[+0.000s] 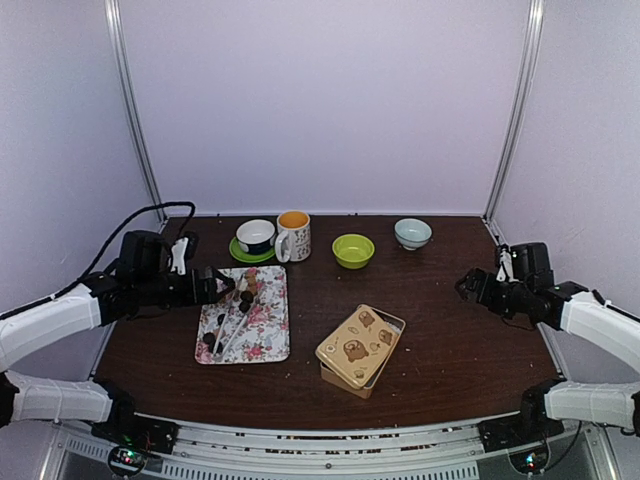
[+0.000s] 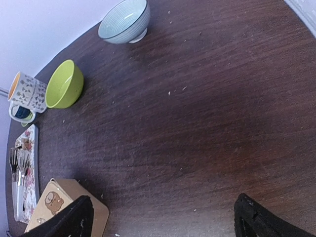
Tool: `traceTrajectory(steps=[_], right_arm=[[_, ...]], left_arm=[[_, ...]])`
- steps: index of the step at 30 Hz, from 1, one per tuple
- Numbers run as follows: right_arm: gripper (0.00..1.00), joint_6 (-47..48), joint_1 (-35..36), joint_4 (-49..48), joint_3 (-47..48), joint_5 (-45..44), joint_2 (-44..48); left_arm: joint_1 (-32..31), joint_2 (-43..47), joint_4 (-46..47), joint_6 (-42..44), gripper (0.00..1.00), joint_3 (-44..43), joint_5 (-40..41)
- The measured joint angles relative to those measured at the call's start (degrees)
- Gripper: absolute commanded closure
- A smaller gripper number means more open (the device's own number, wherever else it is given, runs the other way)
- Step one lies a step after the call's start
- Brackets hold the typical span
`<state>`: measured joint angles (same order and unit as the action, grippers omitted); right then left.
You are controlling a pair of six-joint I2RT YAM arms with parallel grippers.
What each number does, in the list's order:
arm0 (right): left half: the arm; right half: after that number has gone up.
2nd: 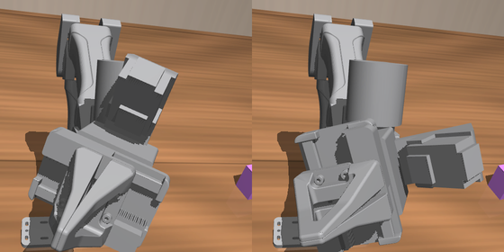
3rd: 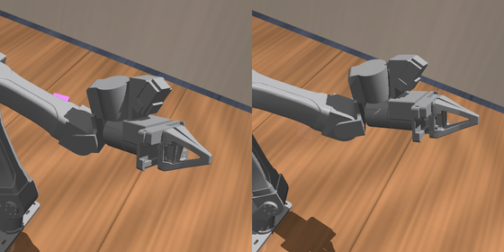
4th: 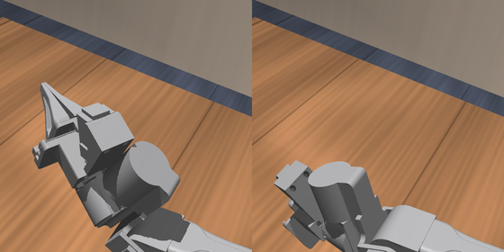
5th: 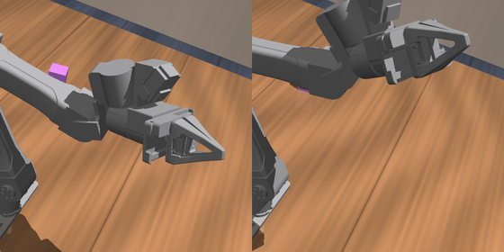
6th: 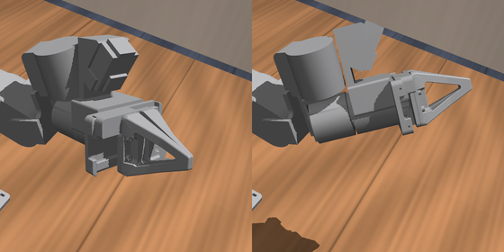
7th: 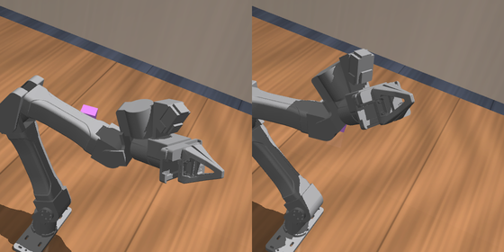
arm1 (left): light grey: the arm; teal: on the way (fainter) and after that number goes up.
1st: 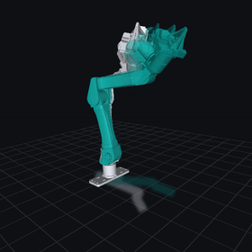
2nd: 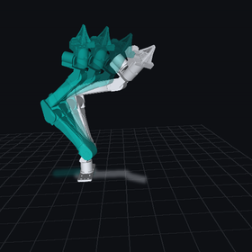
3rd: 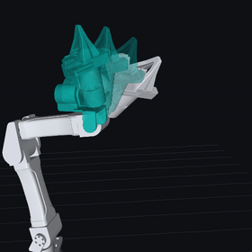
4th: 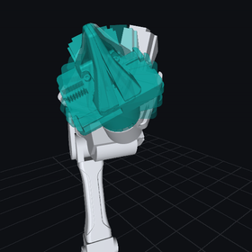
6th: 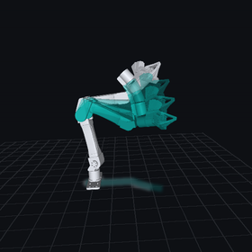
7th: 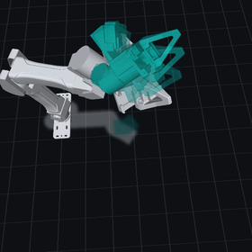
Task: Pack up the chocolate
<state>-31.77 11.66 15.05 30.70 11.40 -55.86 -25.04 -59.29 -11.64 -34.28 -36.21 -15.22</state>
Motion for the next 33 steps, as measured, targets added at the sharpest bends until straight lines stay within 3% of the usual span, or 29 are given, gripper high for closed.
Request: traceTrajectory(steps=[8,14,26,33], right_arm=[[0.00,-2.95,8.24,-0.09,-4.02,3.91,2.38],[0.02,-7.21,17.59,-1.79,-6.40,4.22,3.48],[0.03,-17.64,36.54,-13.70,-12.50,5.88,-0.15],[0.04,-23.39,40.63,-25.68,-11.93,7.61,-10.32]], left_arm=[[-13.18,-6.45,0.76,-1.05,0.04,-3.89,0.66],[-18.97,-12.41,1.73,-1.64,0.04,-6.27,1.40],[-19.71,-13.88,4.74,-2.58,0.02,-6.45,2.08],[-19.71,-13.88,7.23,-3.56,0.02,-6.36,1.88]])
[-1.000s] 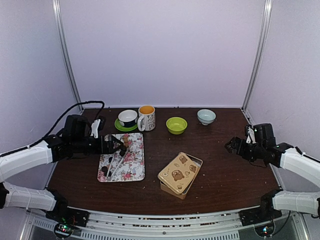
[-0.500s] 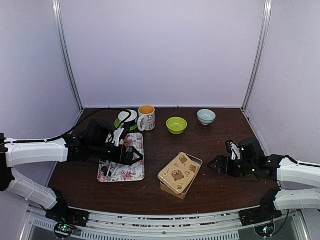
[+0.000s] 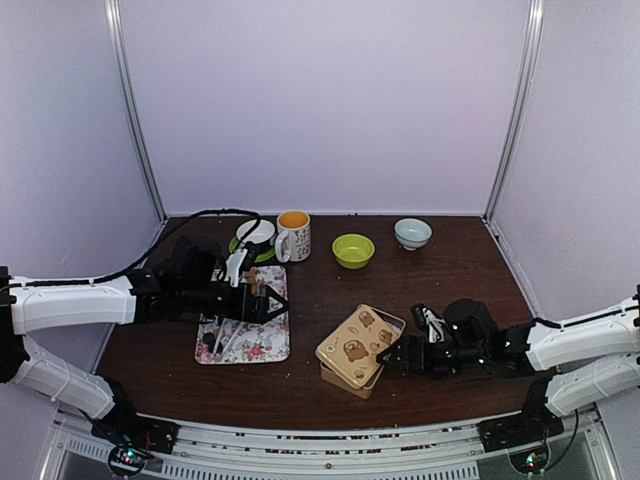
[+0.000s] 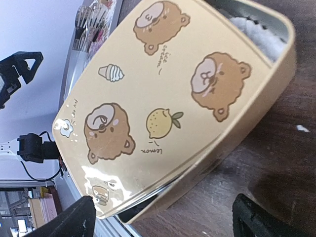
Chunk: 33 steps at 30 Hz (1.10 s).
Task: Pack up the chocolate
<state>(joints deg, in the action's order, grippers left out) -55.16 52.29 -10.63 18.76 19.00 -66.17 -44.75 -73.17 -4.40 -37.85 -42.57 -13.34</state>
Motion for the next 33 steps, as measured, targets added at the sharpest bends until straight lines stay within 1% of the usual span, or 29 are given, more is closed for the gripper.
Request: traceTrajectory(steps=[2,7,13,16,20,25,26,31,33], right_arm=[[0.06,-1.77,1.27,-3.41,1.16,0.42,-4.31],[0.06,-5.03,3.21,-11.30,5.29,0.87,-13.18],[0.07,-4.79,3.19,-14.91,16.33,1.11,-23.45],[0.07,-4.17,2.95,-15.89,18.88,1.11,-26.01],[0.07,-3.30,2.51,-15.45,18.99,0.85,-26.12],[0.07,-3.08,1.53,-13.84,18.99,-0.55,-26.12],[0.07,-3.08,1.29,-13.44,18.99,-0.94,-26.12],[0.08,-2.67,-0.63,-11.15,19.02,-3.02,-26.08],[0.08,-2.16,-1.29,-10.19,19.02,-3.48,-26.05]], left_arm=[[0.00,0.00,0.59,-0.46,0.02,0.09,-0.44],[0.00,-0.22,2.16,-1.84,0.03,0.68,-2.12],[0.02,-3.76,2.97,-2.86,0.05,0.96,-3.19],[0.11,-6.23,2.21,-2.86,0.06,0.55,-3.28],[0.90,-8.24,0.66,-2.86,0.07,-0.72,-3.23],[3.91,-9.99,0.37,-3.06,0.18,-2.14,-4.63],[4.42,-10.54,0.59,-3.08,0.21,-2.36,-5.40],[5.16,-14.10,1.36,-2.91,0.30,-3.34,-10.01],[5.16,-14.95,1.40,-2.89,0.38,-3.34,-11.58]])
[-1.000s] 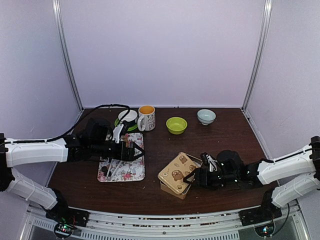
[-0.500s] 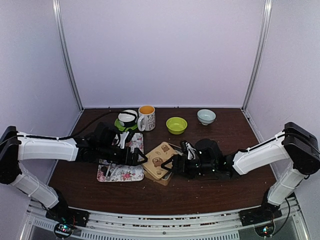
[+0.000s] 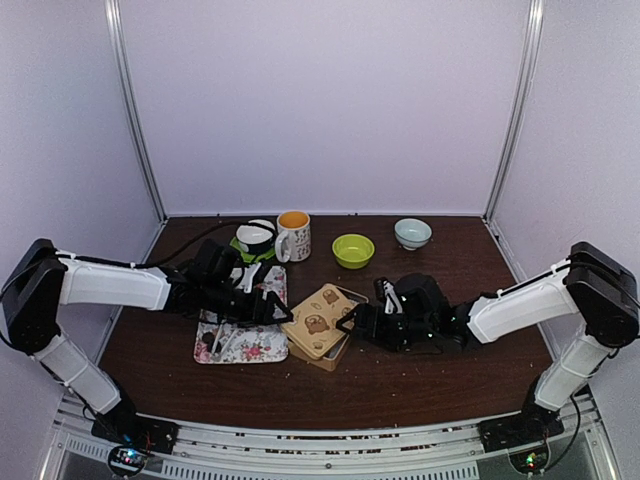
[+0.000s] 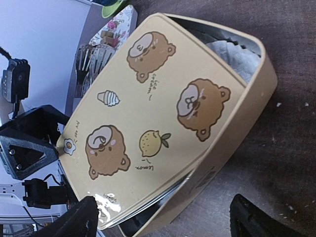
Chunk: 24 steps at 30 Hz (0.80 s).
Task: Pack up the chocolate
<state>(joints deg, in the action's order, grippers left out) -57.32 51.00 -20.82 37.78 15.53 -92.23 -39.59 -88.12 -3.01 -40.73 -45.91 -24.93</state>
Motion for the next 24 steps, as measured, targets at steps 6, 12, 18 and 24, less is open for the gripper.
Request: traceTrajectory(steps=[6,12,18,24], right_arm=[[0.08,1.33,-1.01,2.14,0.22,-0.50,0.22],[0.08,1.90,-1.03,2.95,0.61,-0.52,0.24],[0.08,2.58,-1.60,4.20,0.63,-0.57,1.16],[0.08,4.09,-2.25,4.76,0.61,-1.03,4.85]], left_arm=[[0.00,-1.51,0.52,-0.68,0.60,-0.02,-4.48],[0.00,-1.51,2.75,-2.14,0.94,-0.44,-7.23],[0.11,-1.44,3.82,-1.73,0.96,-1.86,-11.13],[0.11,0.90,1.18,-1.11,0.95,-1.90,-11.45]])
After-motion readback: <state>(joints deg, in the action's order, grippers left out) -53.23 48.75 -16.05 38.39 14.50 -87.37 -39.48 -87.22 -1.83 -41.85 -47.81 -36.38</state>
